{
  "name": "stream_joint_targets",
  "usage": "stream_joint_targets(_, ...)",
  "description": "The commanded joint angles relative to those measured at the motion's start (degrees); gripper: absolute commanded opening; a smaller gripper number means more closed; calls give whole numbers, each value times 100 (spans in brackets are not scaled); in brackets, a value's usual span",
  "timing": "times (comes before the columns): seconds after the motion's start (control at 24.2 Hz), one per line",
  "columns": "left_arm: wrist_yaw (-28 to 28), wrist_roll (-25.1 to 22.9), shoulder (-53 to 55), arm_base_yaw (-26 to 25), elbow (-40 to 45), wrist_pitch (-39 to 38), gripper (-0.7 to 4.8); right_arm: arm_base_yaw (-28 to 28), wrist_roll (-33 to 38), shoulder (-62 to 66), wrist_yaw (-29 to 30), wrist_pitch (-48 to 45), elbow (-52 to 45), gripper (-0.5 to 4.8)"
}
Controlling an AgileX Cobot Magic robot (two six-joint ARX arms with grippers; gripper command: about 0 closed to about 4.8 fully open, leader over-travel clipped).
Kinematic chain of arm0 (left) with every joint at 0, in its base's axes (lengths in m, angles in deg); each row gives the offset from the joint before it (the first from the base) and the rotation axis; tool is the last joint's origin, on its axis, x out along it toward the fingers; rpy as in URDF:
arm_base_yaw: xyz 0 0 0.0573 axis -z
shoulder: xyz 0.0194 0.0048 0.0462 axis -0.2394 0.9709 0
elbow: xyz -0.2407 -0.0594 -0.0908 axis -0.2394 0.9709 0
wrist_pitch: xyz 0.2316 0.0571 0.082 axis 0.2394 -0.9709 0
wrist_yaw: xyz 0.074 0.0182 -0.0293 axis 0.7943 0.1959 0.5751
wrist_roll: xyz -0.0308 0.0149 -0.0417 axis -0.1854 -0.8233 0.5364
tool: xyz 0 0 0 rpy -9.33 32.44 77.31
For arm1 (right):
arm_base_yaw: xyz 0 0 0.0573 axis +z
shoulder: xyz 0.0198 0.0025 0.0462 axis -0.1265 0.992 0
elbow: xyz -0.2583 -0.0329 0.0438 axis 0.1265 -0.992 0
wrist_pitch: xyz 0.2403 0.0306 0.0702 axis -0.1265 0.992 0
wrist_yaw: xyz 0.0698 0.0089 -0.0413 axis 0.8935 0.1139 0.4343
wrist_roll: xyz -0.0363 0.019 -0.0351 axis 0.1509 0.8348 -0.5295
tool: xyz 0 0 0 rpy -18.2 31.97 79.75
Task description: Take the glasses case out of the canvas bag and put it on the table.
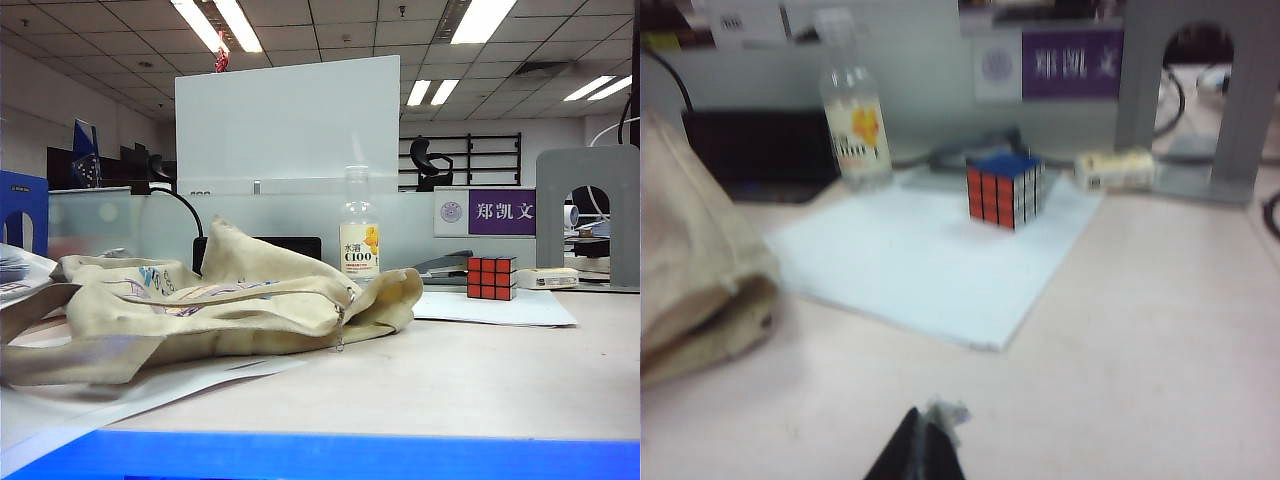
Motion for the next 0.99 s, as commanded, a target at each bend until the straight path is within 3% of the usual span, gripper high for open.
stream_joint_targets(0.04,-44,13,7,9,-4,50,-6,2,52,2,-184,28,-17,-6)
stream_joint_targets(0.21,-245,2,7,9,-4,26,-5,0,660,2,-522,7,-17,-6)
stream_joint_targets(0.33,-485,20,9,9,-4,7,-5,0,772,2,-466,-4,-17,-6)
stream_joint_targets(0.41,-1008,527,11,9,-4,146,-5,0,1121,2,-264,-125,-2,-6)
stream_joint_targets(0.45,-1471,1462,52,26,-9,525,-1,0,1226,2,9,-105,85,-6)
stream_joint_targets(0.54,-1652,2063,232,284,-72,988,26,2,1364,7,531,175,321,-6)
stream_joint_targets(0.7,-1252,1311,1558,1228,-822,938,57,9,1519,24,1255,1003,955,-6)
stream_joint_targets(0.74,-1121,1056,2013,1421,-1047,911,128,9,1659,24,1272,1093,1082,-6)
stream_joint_targets(0.79,-706,610,2817,1718,-1497,787,276,7,1950,55,1412,1235,1261,-6)
stream_joint_targets(0.83,-369,286,3368,1869,-1827,678,349,9,2151,98,1587,1335,1375,-6)
stream_joint_targets(0.87,175,-295,4389,2033,-2472,472,461,7,2402,247,2070,1554,1563,-6)
stream_joint_targets(0.99,691,-872,6135,1982,-3755,-153,479,11,2444,511,3088,1613,1873,-6)
